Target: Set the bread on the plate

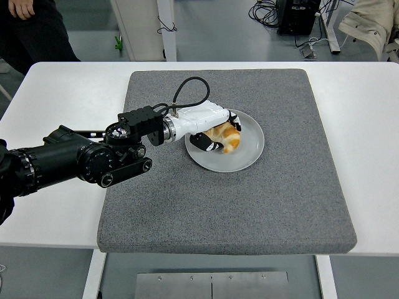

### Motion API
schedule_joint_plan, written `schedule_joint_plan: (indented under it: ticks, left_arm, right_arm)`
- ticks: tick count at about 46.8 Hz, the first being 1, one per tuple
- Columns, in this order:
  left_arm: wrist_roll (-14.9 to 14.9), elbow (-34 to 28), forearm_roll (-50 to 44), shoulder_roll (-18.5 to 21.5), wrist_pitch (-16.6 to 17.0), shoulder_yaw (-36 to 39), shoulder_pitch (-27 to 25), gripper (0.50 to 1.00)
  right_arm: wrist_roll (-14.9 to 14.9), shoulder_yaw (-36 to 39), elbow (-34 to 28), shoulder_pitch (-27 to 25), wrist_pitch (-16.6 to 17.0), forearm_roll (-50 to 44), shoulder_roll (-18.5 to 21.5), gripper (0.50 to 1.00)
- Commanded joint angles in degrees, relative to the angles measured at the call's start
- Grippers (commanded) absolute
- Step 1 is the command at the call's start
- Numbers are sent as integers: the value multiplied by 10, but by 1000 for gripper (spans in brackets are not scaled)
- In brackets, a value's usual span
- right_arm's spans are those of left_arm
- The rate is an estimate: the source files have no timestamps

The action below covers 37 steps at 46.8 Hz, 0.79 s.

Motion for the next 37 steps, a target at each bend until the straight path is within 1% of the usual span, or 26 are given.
schedule_joint_plan:
  ticks: [1,3,7,8,20,26,33,37]
  left_arm:
    - [0,0,-1,0,0,0,-1,673]
    - [-1,0,-4,0,0,0,-1,707]
    - [-1,0,-8,0,0,0,-2,793]
    - [-1,0,-8,0,0,0,-2,805]
    - [-3,0,-8,0,0,0,0,860]
    - [-25,0,-10,0,-3,0,1,878]
    - [-32,-1,-12,2,-9,-5,0,928]
    - [-44,-1,-28,4,-12,-5,-4,948]
  right_arm:
    - [0,0,0,0,1,0,0,1000]
    - [0,0,0,0,0,0,0,1000]
    - [0,0,0,0,0,0,0,1000]
    - [0,0,0,0,1,0,0,1000]
    - [0,0,0,0,0,0,0,1000]
    - [0,0,0,0,0,0,0,1000]
    - [0,0,0,0,0,0,0,1000]
    - [0,0,0,0,0,0,0,1000]
